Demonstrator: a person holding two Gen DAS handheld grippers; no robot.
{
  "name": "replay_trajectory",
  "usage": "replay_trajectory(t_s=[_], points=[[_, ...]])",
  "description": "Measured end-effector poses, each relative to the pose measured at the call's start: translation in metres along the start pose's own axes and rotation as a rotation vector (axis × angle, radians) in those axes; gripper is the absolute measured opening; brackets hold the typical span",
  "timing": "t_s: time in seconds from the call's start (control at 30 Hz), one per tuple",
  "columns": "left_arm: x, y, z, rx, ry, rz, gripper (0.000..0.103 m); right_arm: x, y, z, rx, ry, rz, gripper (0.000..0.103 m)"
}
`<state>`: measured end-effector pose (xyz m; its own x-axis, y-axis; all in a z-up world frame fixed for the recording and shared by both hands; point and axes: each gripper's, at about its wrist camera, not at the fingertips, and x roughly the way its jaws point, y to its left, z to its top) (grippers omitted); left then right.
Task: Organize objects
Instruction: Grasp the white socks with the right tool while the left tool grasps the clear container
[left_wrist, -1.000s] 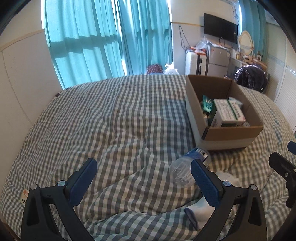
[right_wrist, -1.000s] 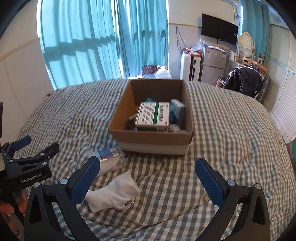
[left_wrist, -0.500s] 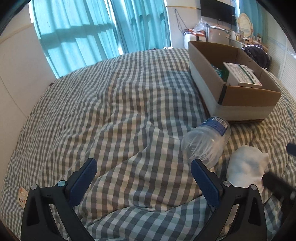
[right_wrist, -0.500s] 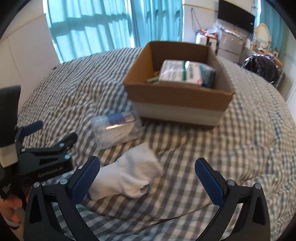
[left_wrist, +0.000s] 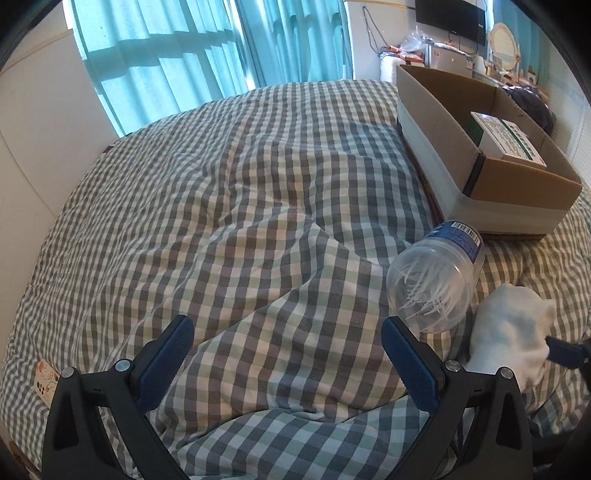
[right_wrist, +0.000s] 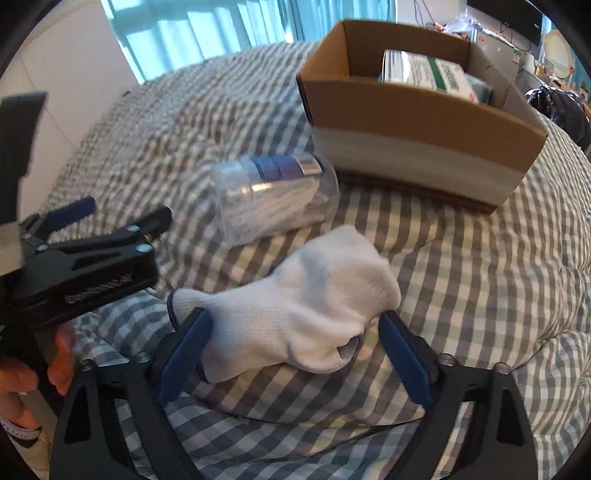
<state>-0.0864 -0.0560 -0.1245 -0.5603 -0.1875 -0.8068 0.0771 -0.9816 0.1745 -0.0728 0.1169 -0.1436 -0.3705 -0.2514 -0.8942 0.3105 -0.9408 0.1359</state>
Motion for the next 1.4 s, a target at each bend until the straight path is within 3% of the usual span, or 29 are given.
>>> replay_trajectory(t_s=[0.2, 0.37, 0.7, 0.87, 1.07, 1.13, 1.2, 1.4], points=[[-0.001, -0.002, 0.001, 0.009, -0.002, 0.0, 0.103, -0.009, -0.003, 0.0, -0.01, -0.055, -0.005, 0.047], [-0.01, -0.013, 0.007, 0.053, -0.032, -0.014, 0.103, -0.033, -0.009, 0.005, -0.006, -0.139, -0.031, 0.028], [-0.005, -0.058, 0.035, 0.12, -0.045, -0.122, 0.103, -0.077, -0.06, 0.023, 0.05, -0.273, -0.181, 0.027], [0.015, -0.08, 0.045, 0.139, -0.019, -0.181, 0.103, -0.081, -0.087, 0.021, 0.104, -0.284, -0.172, 0.027], [0.044, -0.101, 0.043, 0.165, 0.041, -0.262, 0.103, -0.072, -0.089, 0.02, 0.093, -0.262, -0.177, 0.027], [0.054, -0.108, 0.037, 0.196, 0.081, -0.276, 0.097, -0.069, -0.089, 0.021, 0.09, -0.255, -0.175, 0.027], [0.062, -0.113, 0.031, 0.229, 0.114, -0.234, 0.09, -0.067, -0.089, 0.021, 0.09, -0.248, -0.174, 0.027], [0.048, -0.105, 0.026, 0.22, 0.089, -0.247, 0.079, -0.067, -0.084, 0.017, 0.083, -0.254, -0.191, 0.027]])
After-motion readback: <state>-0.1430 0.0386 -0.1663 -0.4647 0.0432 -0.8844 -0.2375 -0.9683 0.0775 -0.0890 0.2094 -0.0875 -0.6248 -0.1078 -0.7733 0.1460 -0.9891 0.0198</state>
